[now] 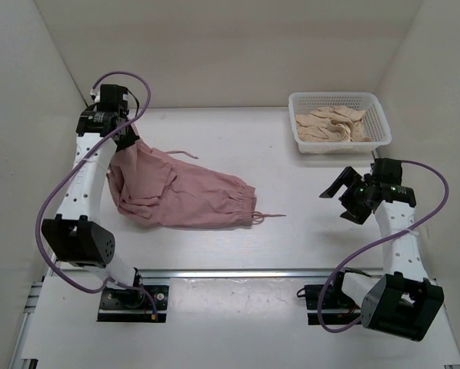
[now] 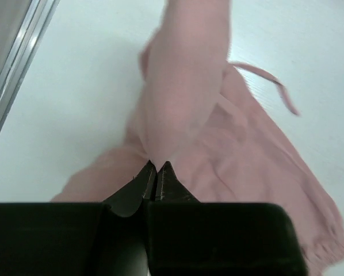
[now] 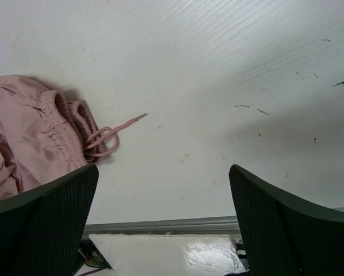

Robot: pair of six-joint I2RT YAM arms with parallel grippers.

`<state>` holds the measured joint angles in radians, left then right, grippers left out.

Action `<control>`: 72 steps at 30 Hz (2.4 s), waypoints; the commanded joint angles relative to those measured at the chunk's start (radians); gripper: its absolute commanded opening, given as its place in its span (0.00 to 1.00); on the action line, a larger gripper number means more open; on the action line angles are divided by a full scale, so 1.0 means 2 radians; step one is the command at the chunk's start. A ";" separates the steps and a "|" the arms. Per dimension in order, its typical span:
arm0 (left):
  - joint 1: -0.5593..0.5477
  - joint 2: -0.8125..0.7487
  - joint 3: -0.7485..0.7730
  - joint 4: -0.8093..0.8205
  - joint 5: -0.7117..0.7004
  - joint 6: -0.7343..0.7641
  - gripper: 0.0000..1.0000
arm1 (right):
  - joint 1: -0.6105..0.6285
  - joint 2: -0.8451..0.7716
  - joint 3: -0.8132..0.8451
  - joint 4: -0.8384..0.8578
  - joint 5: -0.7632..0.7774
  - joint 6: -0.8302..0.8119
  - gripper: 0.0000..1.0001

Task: Fold and stack the trousers
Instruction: Fold the trousers

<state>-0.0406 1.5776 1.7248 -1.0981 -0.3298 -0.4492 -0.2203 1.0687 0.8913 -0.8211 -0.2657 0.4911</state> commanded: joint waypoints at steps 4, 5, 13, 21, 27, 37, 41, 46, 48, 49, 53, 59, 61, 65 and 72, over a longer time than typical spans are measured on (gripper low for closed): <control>-0.078 -0.018 0.041 -0.040 -0.017 -0.027 0.10 | 0.018 -0.001 0.011 0.022 0.000 0.001 0.99; -0.092 -0.018 0.046 -0.040 -0.022 -0.034 0.10 | 0.018 -0.001 0.011 0.022 0.000 0.001 0.99; -0.230 0.009 0.063 -0.050 -0.052 -0.103 0.10 | 0.018 -0.001 0.011 0.012 0.000 -0.004 0.99; -0.317 0.070 0.103 -0.049 -0.050 -0.150 0.12 | 0.018 -0.015 0.006 0.008 0.006 -0.004 0.99; -0.379 0.177 0.188 -0.043 0.080 -0.087 0.72 | 0.018 -0.015 0.001 0.008 0.006 -0.009 0.99; -0.303 0.036 0.077 -0.017 0.086 -0.062 0.62 | 0.114 0.005 0.007 0.074 -0.035 0.007 0.87; -0.241 -0.012 -0.007 -0.022 0.074 -0.062 0.42 | 0.263 0.084 0.067 0.100 -0.011 0.018 0.83; -0.190 -0.090 -0.072 -0.022 0.079 -0.073 0.49 | 0.324 0.239 0.182 0.135 -0.017 -0.012 0.99; -0.173 -0.106 -0.072 -0.026 0.079 -0.073 0.49 | 0.336 0.302 0.221 0.135 -0.012 -0.021 0.99; -0.168 -0.120 -0.076 -0.034 0.079 -0.073 0.49 | 0.336 0.320 0.237 0.135 -0.007 -0.021 0.93; -0.152 -0.147 -0.095 -0.039 0.074 -0.068 0.49 | 0.353 0.413 0.303 0.151 0.002 -0.021 0.81; -0.134 -0.177 -0.121 -0.045 0.084 -0.064 0.49 | 0.374 0.489 0.369 0.151 0.016 -0.015 0.58; -0.134 -0.178 -0.127 -0.045 0.079 -0.064 0.49 | 0.380 0.499 0.378 0.151 0.006 -0.015 0.46; -0.129 -0.178 -0.127 -0.045 0.079 -0.064 0.49 | 0.397 0.466 0.374 0.151 0.049 -0.001 0.03; -0.120 -0.178 -0.127 -0.045 0.074 -0.059 0.49 | 0.441 0.352 0.355 0.100 0.108 -0.001 0.00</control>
<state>-0.2932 1.2404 1.4700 -1.1854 -0.1753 -0.5793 0.6140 1.9141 1.6043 -0.5739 -0.1211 0.4908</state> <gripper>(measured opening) 0.493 0.005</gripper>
